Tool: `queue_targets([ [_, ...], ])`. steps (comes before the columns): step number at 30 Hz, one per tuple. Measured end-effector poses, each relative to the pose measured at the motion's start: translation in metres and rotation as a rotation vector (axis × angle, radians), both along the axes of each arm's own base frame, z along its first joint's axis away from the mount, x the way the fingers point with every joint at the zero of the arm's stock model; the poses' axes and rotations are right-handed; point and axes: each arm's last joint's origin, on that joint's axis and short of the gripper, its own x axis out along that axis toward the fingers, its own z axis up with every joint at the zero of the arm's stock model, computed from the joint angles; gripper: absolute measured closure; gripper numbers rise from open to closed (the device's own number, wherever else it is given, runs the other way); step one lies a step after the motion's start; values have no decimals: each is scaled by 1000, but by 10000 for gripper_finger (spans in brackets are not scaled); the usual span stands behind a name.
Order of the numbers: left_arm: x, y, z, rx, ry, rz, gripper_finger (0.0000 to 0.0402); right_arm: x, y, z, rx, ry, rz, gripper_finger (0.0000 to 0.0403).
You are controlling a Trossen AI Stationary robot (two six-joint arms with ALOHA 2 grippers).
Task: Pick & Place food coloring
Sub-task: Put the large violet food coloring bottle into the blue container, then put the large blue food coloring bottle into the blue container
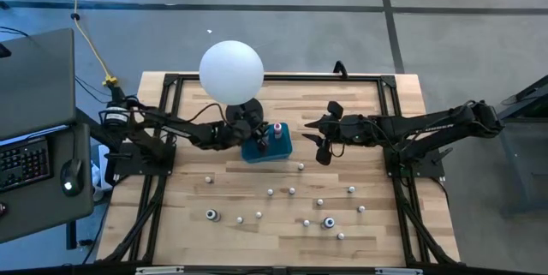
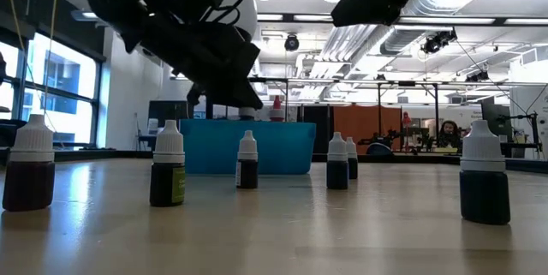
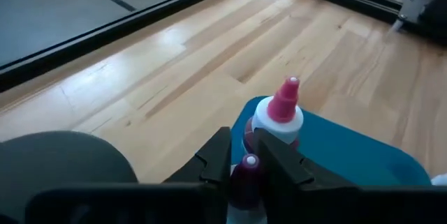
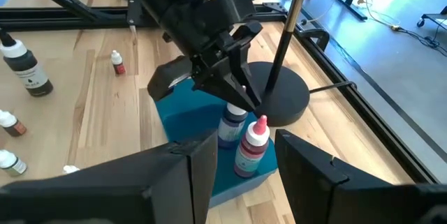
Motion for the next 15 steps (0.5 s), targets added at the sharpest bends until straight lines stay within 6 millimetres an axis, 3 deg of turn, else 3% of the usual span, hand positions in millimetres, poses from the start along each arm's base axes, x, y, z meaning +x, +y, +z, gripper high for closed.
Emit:
queue_targets([
  [10,2,2,4,82,-4,-12,298,0,0,0,6,1,12,265],
  [15,7,1,20,98,-33,-63,295,-3,3,-18,65,30,87,265],
])
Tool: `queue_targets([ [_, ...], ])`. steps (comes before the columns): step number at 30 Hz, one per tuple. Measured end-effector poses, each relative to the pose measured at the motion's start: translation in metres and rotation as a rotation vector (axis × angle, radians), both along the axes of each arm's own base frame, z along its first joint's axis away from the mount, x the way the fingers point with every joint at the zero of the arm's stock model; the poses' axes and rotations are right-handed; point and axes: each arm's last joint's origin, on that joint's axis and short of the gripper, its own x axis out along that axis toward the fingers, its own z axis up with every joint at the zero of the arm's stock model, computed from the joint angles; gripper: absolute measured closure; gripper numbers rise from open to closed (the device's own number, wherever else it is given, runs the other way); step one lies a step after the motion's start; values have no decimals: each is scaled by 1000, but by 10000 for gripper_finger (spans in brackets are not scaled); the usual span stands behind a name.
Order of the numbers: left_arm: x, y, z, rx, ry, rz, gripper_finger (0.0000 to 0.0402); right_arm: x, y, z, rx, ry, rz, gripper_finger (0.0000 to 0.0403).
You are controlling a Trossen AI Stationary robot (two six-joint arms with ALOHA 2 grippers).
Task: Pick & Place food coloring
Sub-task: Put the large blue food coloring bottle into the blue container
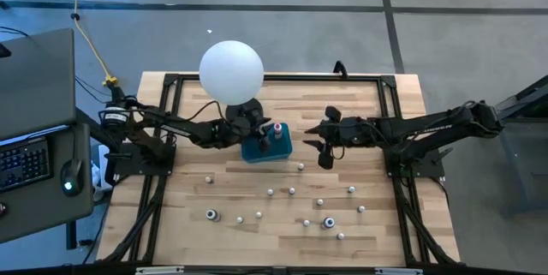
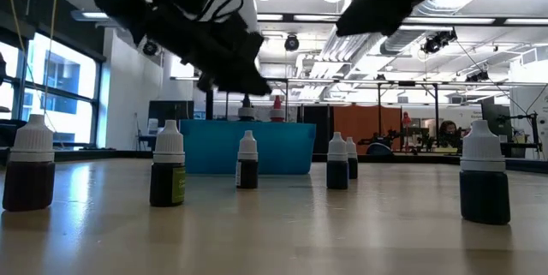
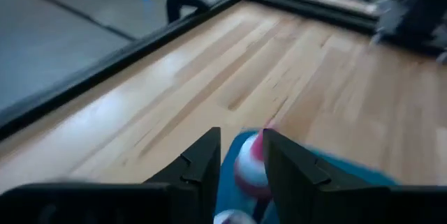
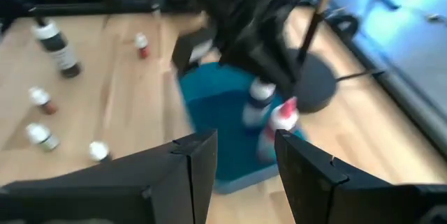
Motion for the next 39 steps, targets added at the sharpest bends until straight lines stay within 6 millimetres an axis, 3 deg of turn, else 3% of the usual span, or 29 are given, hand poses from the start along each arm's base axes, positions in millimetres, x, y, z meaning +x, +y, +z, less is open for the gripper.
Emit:
queue_targets([
  [5,0,-2,35,34,-28,-85,295,-6,3,-27,112,3,57,265],
  [9,-13,-6,71,49,-17,-185,295,-9,9,-40,125,-30,109,265],
  [13,-37,-9,106,79,7,-274,295,-9,22,-37,87,-84,240,265],
  [19,-77,-16,140,63,-68,-416,296,-15,55,-34,134,-79,632,265],
  [26,-100,-20,150,34,-80,-521,296,-24,91,-50,151,-100,811,265],
  [33,-102,-21,150,26,-74,-529,296,-18,116,-74,208,-70,910,266],
  [39,-102,-21,150,26,-78,-529,296,-13,125,-90,290,-17,931,266],
])
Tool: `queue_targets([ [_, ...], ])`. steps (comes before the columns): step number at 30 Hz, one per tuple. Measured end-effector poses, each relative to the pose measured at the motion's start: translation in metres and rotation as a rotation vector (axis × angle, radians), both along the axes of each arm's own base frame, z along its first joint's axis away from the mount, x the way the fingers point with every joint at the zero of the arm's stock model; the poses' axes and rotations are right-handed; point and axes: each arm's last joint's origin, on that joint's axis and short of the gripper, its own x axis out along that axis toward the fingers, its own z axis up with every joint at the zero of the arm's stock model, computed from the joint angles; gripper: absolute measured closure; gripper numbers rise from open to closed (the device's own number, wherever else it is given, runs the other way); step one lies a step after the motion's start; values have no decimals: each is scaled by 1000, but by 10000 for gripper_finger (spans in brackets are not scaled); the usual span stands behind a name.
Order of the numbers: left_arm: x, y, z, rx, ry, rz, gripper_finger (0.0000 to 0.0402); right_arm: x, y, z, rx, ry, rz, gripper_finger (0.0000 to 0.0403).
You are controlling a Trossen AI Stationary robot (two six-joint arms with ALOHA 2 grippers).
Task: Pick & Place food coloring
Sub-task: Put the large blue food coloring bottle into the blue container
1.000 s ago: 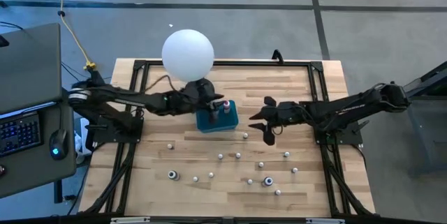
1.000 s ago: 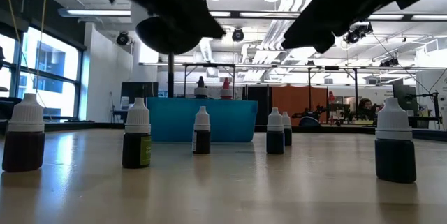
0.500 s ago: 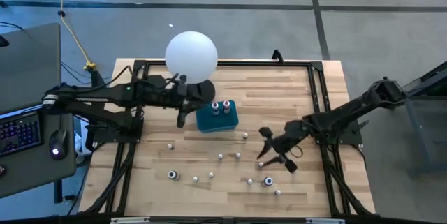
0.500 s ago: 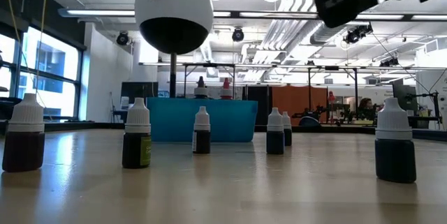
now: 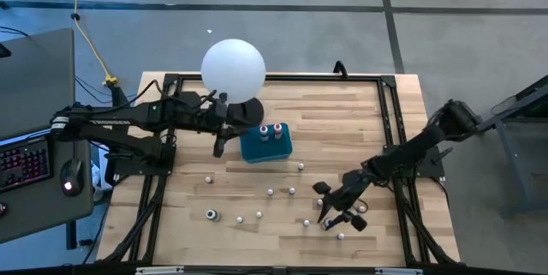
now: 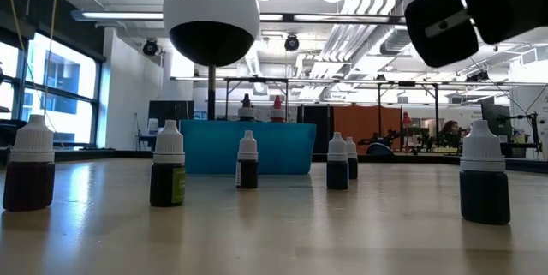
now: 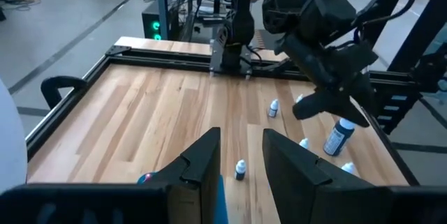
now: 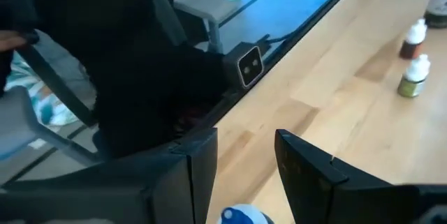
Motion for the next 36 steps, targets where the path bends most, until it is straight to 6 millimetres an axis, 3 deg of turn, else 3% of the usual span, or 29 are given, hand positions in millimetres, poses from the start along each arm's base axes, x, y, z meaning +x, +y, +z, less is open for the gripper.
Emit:
queue_targets([
  [10,0,0,0,-51,-1,-2,296,-7,10,-3,-60,-45,125,266],
  [23,0,0,1,-61,-9,-1,296,-10,11,-9,-146,-30,76,268],
  [27,0,0,1,-77,-18,2,296,-9,10,-9,-159,-33,51,296],
  [33,1,0,4,-78,-42,1,296,-9,10,-9,-162,-35,48,370],
  [36,2,-1,7,-78,-73,-8,296,-8,9,-8,-171,-64,41,373],
])
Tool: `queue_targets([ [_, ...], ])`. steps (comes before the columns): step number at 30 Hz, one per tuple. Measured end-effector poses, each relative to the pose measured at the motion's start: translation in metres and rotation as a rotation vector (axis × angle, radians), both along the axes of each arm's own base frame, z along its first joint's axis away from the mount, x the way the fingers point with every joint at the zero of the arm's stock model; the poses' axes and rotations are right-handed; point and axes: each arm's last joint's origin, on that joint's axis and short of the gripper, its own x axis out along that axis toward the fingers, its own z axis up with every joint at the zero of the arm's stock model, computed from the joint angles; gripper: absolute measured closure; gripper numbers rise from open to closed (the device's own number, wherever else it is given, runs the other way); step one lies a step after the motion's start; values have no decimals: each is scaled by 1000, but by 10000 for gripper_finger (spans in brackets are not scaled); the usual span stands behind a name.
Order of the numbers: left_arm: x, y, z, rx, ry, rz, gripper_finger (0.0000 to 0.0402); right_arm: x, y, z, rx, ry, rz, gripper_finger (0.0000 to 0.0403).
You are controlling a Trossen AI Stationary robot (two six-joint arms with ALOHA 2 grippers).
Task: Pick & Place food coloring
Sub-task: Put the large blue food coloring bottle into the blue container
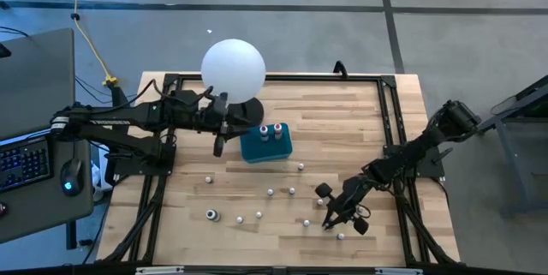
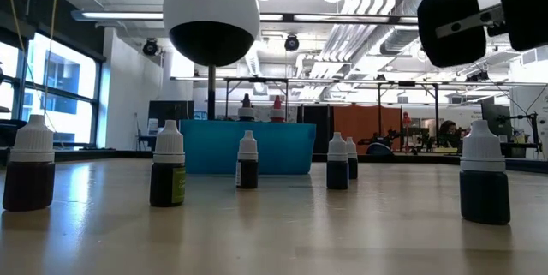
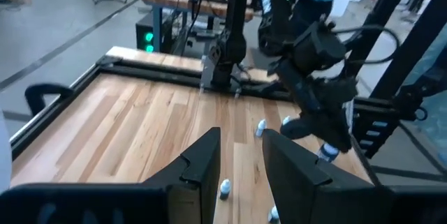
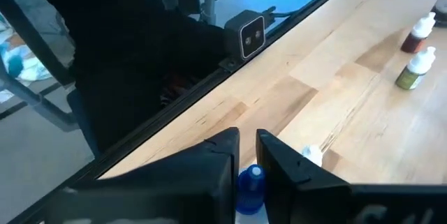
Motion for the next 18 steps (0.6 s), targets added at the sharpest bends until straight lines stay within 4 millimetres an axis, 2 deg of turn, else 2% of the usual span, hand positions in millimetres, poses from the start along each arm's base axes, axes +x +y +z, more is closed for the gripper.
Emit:
queue_targets([
  [6,1,0,4,4,-44,-9,296,12,-4,22,15,-326,12,364],
  [10,1,0,4,5,-43,-9,296,19,-16,36,-10,-508,-45,369],
  [13,1,0,4,5,-39,-9,296,27,-32,45,-72,-609,-225,373],
  [18,1,0,4,5,-38,-10,296,40,-76,56,-167,-676,-731,371],
])
